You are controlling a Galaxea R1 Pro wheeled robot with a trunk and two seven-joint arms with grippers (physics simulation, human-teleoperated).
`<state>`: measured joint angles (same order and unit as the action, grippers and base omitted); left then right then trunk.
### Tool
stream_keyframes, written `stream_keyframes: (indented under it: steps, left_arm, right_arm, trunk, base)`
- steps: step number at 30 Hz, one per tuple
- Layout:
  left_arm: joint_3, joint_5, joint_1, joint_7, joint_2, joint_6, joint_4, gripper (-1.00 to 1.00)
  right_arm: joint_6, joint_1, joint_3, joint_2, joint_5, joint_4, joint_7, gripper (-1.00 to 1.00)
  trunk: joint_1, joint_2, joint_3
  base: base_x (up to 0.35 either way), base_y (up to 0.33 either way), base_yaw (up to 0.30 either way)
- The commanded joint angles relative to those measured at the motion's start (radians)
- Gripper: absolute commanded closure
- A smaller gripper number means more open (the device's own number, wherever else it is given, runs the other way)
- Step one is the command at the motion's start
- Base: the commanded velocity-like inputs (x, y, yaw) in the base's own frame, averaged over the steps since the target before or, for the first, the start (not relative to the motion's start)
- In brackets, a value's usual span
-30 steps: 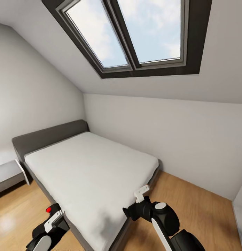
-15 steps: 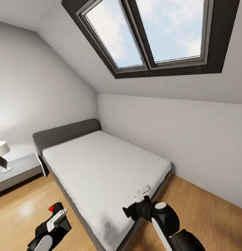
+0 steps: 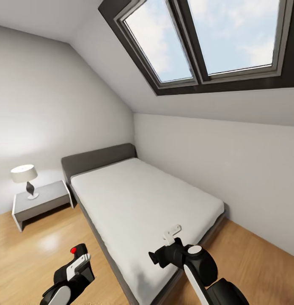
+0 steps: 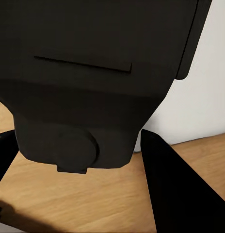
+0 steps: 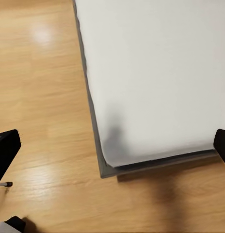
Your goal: Attach the digital camera to the camera tripod in the bedroom.
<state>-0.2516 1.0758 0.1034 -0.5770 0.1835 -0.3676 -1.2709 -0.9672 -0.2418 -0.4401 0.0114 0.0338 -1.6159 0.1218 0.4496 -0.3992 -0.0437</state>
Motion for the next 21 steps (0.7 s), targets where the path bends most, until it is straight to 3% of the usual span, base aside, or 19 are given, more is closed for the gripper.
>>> stream_keyframes:
  steps: [1, 10, 15, 21]
  left_arm:
    - [-0.004, 0.003, 0.001, -0.007, 0.001, -0.002, -0.001, 1.00]
    - [-0.007, -0.054, 0.001, -0.006, -0.003, -0.002, -0.001, 1.00]
    - [-0.008, -0.067, 0.001, -0.005, -0.004, -0.002, 0.001, 1.00]
    - [-0.008, -0.072, 0.001, -0.005, -0.005, -0.002, 0.002, 1.00]
  right_arm:
    - [-0.004, 0.000, -0.001, 0.001, 0.003, -0.001, -0.001, -1.00]
    - [-0.004, 0.000, -0.001, 0.000, 0.003, -0.001, -0.001, -1.00]
    - [-0.004, 0.001, -0.001, 0.001, 0.003, -0.001, -0.001, -1.00]
    - [-0.004, 0.001, -0.001, 0.001, 0.003, -0.001, -0.001, -1.00]
  trunk:
    - [0.000, -0.001, 0.000]
    - [0.000, -0.001, 0.000]
    - [0.000, -0.001, 0.000]
    - [0.000, -0.001, 0.000]
  base:
    - [0.000, -0.187, 0.249]
    - [0.000, -0.275, 0.248]
    - [0.000, -0.281, 0.248]
    - [0.000, -0.081, 0.248]
